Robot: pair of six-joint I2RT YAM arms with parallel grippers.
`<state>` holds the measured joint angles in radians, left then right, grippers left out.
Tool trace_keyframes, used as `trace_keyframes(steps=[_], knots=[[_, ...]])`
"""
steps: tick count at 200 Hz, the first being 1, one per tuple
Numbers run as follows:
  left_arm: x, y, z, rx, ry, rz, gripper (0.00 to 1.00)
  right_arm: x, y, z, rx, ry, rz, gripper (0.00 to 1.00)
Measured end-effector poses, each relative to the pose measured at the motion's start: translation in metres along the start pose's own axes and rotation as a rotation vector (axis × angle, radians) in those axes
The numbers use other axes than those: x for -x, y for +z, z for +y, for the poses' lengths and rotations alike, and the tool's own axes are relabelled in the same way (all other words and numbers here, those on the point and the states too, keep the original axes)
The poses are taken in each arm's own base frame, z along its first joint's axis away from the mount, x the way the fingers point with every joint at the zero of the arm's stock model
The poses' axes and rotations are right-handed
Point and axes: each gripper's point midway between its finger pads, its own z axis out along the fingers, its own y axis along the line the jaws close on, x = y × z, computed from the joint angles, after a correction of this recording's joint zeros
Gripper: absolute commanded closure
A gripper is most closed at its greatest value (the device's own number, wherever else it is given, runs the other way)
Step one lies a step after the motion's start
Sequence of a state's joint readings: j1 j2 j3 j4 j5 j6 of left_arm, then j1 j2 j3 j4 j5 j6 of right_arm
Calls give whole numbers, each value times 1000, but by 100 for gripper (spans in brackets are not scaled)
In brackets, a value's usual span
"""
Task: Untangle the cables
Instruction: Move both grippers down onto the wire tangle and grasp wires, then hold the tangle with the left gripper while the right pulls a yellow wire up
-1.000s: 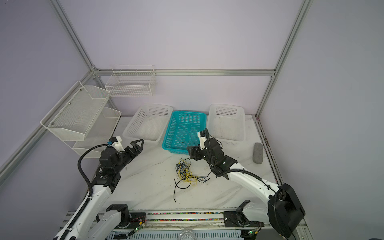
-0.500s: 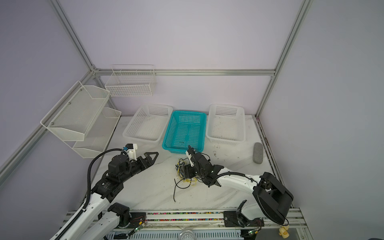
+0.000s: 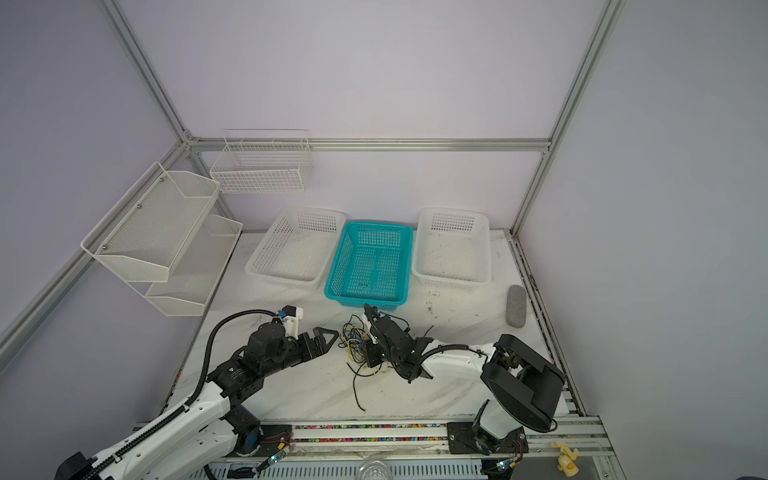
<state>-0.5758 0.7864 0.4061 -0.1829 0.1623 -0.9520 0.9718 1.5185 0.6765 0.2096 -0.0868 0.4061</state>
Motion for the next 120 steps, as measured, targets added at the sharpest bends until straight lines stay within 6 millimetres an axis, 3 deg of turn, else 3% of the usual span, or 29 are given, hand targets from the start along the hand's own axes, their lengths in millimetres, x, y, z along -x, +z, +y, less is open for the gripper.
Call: trace_keyframes(steps=[23, 42, 74, 120], knots=[[-7, 8, -4, -9, 5, 19, 1, 2, 0, 9, 34, -20, -7, 83], [-15, 14, -8, -22, 13, 40, 8, 3, -1, 15, 58, -34, -13, 87], [-21, 20, -15, -61, 16, 48, 25, 12, -6, 23, 86, -47, -49, 88], [-27, 26, -24, -128, -3, 44, 59, 20, -21, 27, 109, -50, -101, 88]])
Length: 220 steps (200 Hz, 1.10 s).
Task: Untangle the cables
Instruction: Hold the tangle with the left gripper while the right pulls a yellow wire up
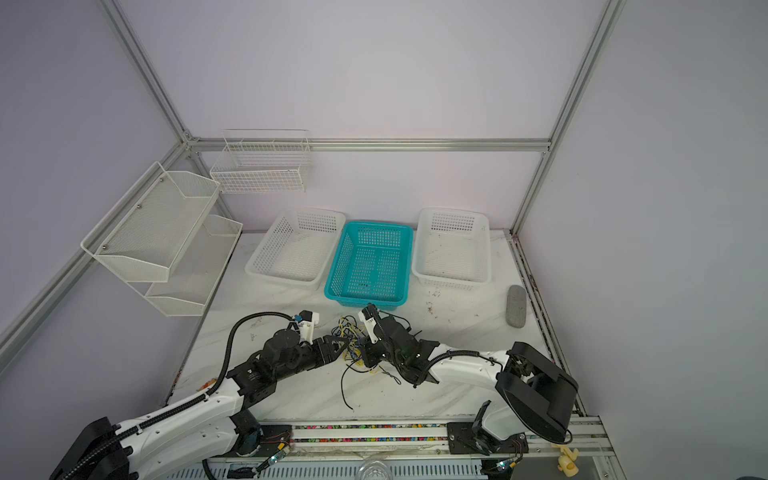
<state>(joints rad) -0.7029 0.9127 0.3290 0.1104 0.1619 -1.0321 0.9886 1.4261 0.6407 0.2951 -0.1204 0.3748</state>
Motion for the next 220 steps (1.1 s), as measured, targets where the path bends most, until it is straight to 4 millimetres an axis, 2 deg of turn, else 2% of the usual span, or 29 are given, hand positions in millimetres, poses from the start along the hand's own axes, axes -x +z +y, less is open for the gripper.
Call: trace_keyframes(steps=[32, 60, 99, 124, 153, 185, 220], knots=[[1, 2, -8, -34, 2, -6, 82, 1, -2, 1, 2, -11, -2, 83], [0, 2, -5, -22, 2, -3, 100, 10, -13, 8, 23, -24, -24, 76], [-2, 4, -1, -4, 8, 2, 100, 26, -38, 18, 44, -65, -71, 62], [-3, 4, 3, 14, 10, 5, 100, 43, -53, 28, 55, -99, -104, 60], [-7, 3, 9, 36, 36, 24, 100, 67, -60, 41, 67, -120, -146, 60], [-11, 3, 10, 38, 81, 46, 100, 71, -48, 42, 61, -135, -127, 60], [-13, -3, 7, 24, 127, 52, 100, 53, -19, 30, 23, -149, -40, 60]])
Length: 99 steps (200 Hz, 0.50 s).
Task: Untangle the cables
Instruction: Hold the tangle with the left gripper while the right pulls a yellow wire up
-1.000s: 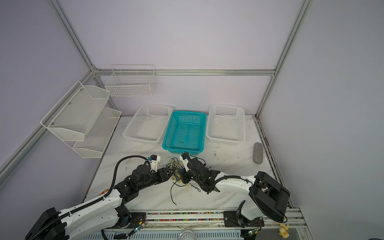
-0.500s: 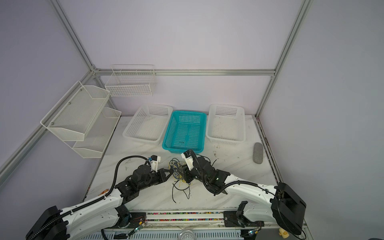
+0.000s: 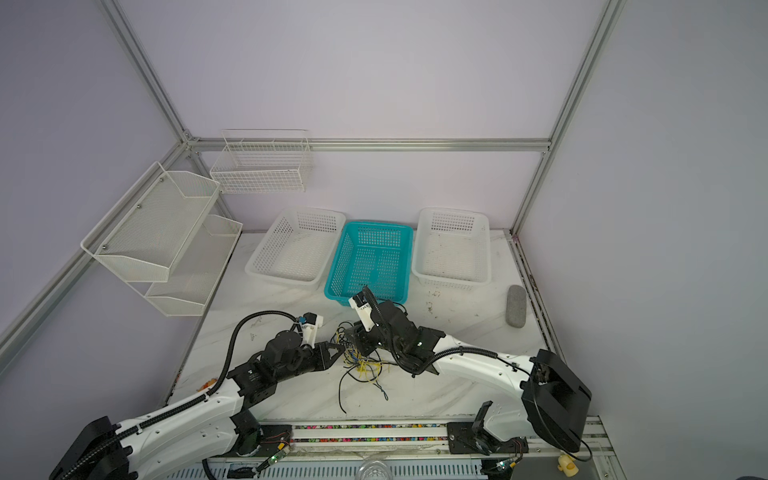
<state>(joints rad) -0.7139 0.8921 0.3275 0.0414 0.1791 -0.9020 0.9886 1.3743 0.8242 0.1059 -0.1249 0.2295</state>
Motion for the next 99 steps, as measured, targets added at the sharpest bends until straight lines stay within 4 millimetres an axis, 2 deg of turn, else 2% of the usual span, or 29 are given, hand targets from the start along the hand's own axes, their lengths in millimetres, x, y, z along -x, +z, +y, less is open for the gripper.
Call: trace_keyframes(steps=[30, 99], knots=[[5, -9, -8, -30, 34, -26, 100, -18, 14, -7, -15, -10, 57, 61], [2, -9, -14, -62, 60, -7, 100, -18, 23, -2, 24, 7, 42, 77]])
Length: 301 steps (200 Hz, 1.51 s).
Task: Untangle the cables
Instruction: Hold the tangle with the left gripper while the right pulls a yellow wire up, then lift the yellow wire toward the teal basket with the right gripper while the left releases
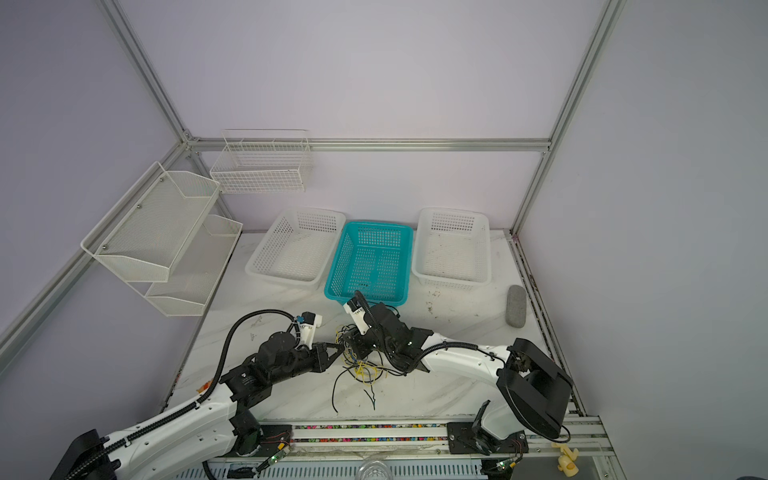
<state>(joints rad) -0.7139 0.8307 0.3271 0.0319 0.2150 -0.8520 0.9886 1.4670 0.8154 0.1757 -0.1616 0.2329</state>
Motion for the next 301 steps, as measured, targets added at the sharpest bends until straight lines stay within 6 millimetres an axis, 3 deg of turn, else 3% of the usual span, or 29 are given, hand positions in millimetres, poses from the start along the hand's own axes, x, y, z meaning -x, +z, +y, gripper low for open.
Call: trace_keyframes(steps=[18, 48, 65, 77, 92, 106, 118, 144, 185, 239, 253, 272, 301], knots=[[-1, 1, -1, -9, 4, 6, 100, 2, 1, 1, 7, 6, -12, 89], [0, 2, 0, -5, 6, 3, 100, 1, 3, 2, 10, 6, -13, 100], [1, 1, 0, -5, 7, -1, 100, 2, 2, 2, 10, 6, -16, 100], [2, 1, -1, -9, 8, -4, 84, 4, 1, 2, 10, 4, -21, 100], [4, 0, -4, -20, 15, -13, 56, 10, -4, 3, 1, 1, -42, 100], [6, -1, -9, -39, 22, -21, 41, 19, -13, 4, -6, -2, -73, 100], [7, -1, -11, -50, 31, -23, 32, 31, -24, 7, -7, -6, -111, 100], [9, 0, -16, -73, 40, -30, 24, 64, -52, 22, 27, -15, -215, 100], [9, 7, -20, -95, 44, -22, 23, 101, -79, 41, 82, -4, -312, 100], [12, 10, -29, -136, 41, -31, 29, 110, -91, 47, 110, 42, -343, 100], [12, 11, -30, -148, 37, -39, 37, 111, -94, 48, 116, 60, -348, 100], [8, 14, -25, -146, 25, -29, 54, 112, -99, 48, 122, 83, -359, 100], [4, 16, -20, -141, 16, -28, 67, 115, -108, 49, 129, 117, -379, 100]])
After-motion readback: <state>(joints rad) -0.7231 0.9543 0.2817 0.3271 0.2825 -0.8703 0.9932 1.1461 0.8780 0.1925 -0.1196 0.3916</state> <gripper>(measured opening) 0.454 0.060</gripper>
